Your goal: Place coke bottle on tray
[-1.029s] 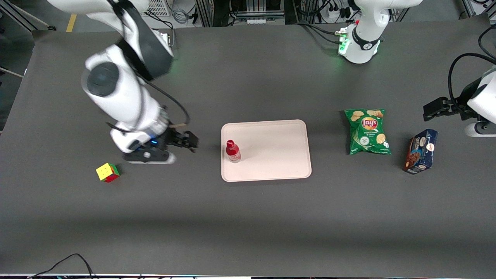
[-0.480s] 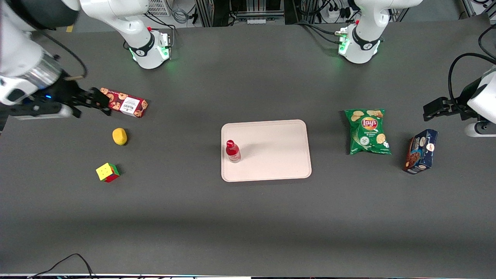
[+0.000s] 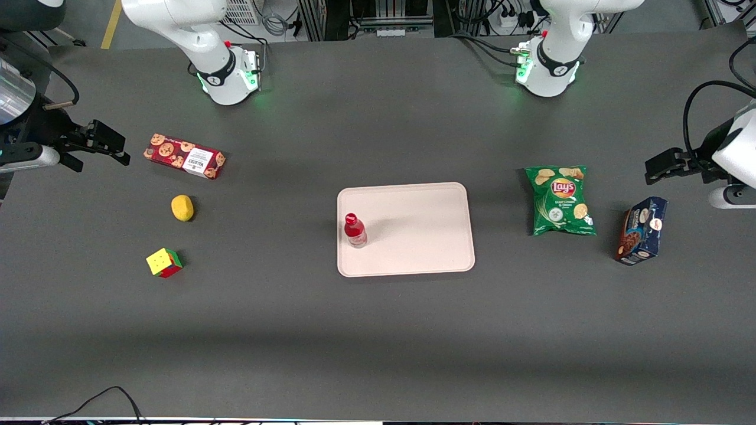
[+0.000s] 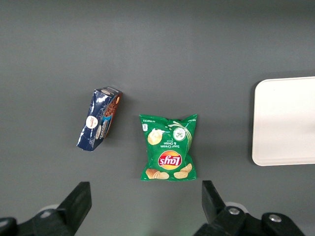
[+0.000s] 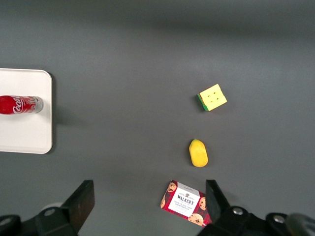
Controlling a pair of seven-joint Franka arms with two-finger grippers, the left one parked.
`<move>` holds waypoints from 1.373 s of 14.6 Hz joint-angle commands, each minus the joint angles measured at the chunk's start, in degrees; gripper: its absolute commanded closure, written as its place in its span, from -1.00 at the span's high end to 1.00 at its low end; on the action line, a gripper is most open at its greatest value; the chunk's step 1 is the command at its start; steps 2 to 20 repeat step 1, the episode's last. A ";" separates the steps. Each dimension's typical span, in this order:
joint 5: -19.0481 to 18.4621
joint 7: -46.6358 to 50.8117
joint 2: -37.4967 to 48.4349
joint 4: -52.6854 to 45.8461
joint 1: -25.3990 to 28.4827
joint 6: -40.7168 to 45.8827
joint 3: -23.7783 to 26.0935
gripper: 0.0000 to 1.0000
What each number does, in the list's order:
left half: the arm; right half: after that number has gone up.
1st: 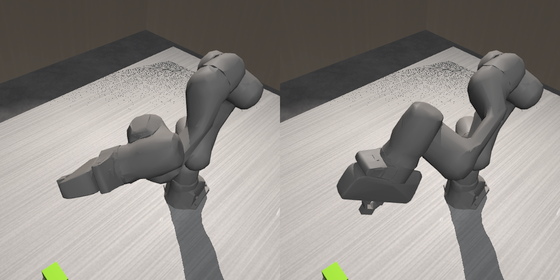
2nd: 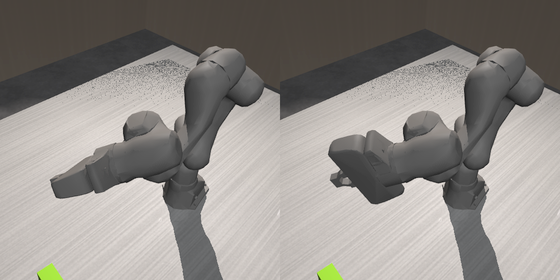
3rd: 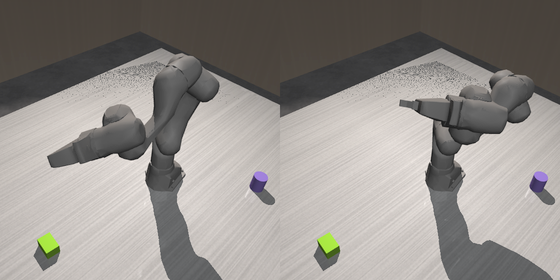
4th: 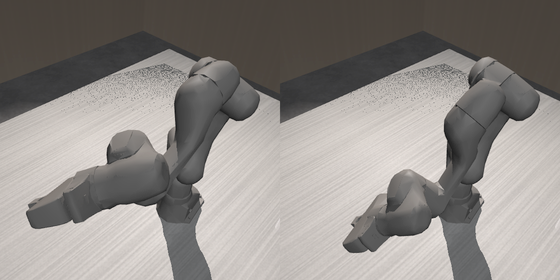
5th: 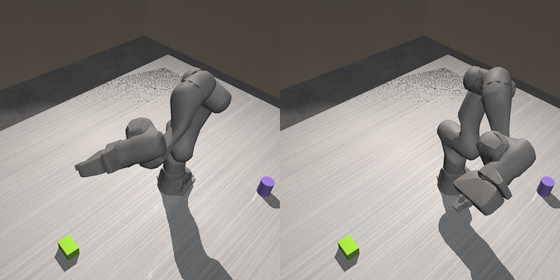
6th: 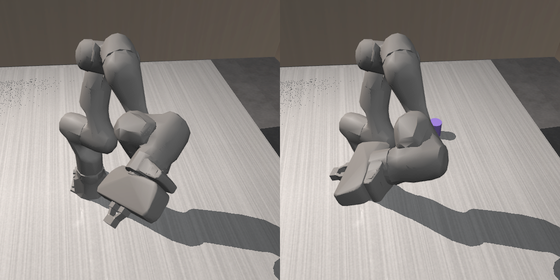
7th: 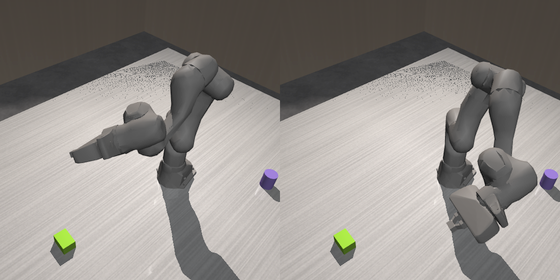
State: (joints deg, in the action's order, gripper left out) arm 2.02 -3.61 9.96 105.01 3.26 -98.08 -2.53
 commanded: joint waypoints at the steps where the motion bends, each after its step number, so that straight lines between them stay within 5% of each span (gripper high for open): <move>1: -2.98 0.00 -1.87 -3.14 0.52 0.96 -0.02 1.00; 20: -2.98 0.00 -1.87 -3.14 0.52 0.96 -0.02 1.00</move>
